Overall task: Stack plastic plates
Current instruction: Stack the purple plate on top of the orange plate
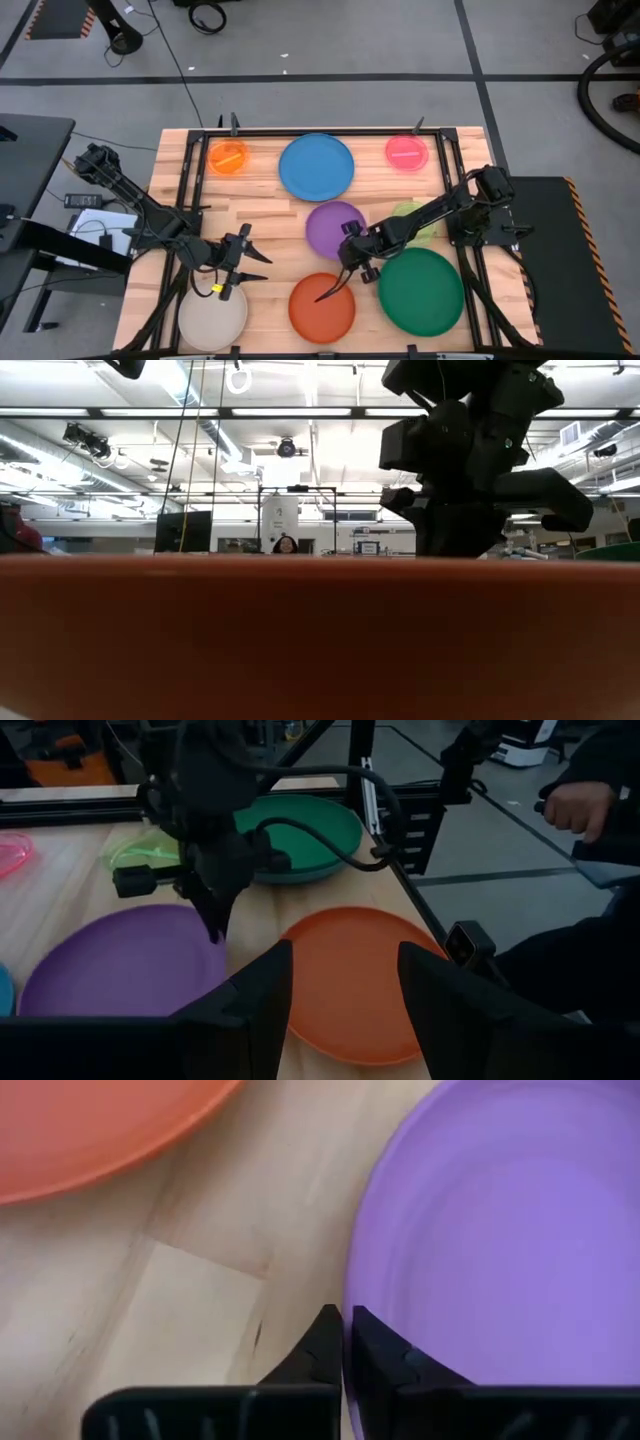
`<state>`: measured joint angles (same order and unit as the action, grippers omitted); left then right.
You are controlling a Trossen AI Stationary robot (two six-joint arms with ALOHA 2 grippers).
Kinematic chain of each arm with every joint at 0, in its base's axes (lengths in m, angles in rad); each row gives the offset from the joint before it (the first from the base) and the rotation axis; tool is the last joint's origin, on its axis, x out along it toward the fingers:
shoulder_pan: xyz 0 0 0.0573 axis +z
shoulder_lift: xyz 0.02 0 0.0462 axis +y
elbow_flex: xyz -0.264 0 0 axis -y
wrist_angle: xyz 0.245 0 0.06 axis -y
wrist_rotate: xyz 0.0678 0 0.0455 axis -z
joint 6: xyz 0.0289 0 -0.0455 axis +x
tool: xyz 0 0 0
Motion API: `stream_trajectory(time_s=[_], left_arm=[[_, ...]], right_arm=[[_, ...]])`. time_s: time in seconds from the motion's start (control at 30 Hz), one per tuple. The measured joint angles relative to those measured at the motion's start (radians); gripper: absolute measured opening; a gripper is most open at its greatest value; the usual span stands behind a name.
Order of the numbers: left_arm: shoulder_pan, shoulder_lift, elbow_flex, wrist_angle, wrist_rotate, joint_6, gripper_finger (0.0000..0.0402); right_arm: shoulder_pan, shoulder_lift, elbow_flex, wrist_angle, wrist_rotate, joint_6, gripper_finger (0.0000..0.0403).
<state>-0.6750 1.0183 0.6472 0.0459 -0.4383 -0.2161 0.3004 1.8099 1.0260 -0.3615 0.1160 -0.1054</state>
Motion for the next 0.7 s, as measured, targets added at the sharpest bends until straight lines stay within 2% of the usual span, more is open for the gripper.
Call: stream_trajectory(time_s=[0.1,0.23,0.37,0.5,0.7], left_arm=[[0.000,0.000,0.000,0.000,0.000,0.000,0.0187],[0.000,0.000,0.000,-0.016,-0.002,0.000,0.0187],[0.000,-0.001,0.000,-0.020,-0.005,0.003,0.0188],[0.000,-0.036,0.000,-0.046,-0.008,0.004,0.0187],[0.017,-0.133,0.000,-0.112,-0.013,-0.004,0.0188]], right_arm=[[0.031,-0.006,0.042,-0.063,0.013,0.005,0.0013],[0.086,-0.014,0.162,-0.209,0.025,0.018,0.0013],[0.152,-0.015,0.299,-0.301,0.092,0.009,0.0013],[0.217,-0.015,0.389,-0.308,0.117,-0.061,0.0013],[0.309,-0.007,0.382,-0.257,0.081,-0.158,0.0013]])
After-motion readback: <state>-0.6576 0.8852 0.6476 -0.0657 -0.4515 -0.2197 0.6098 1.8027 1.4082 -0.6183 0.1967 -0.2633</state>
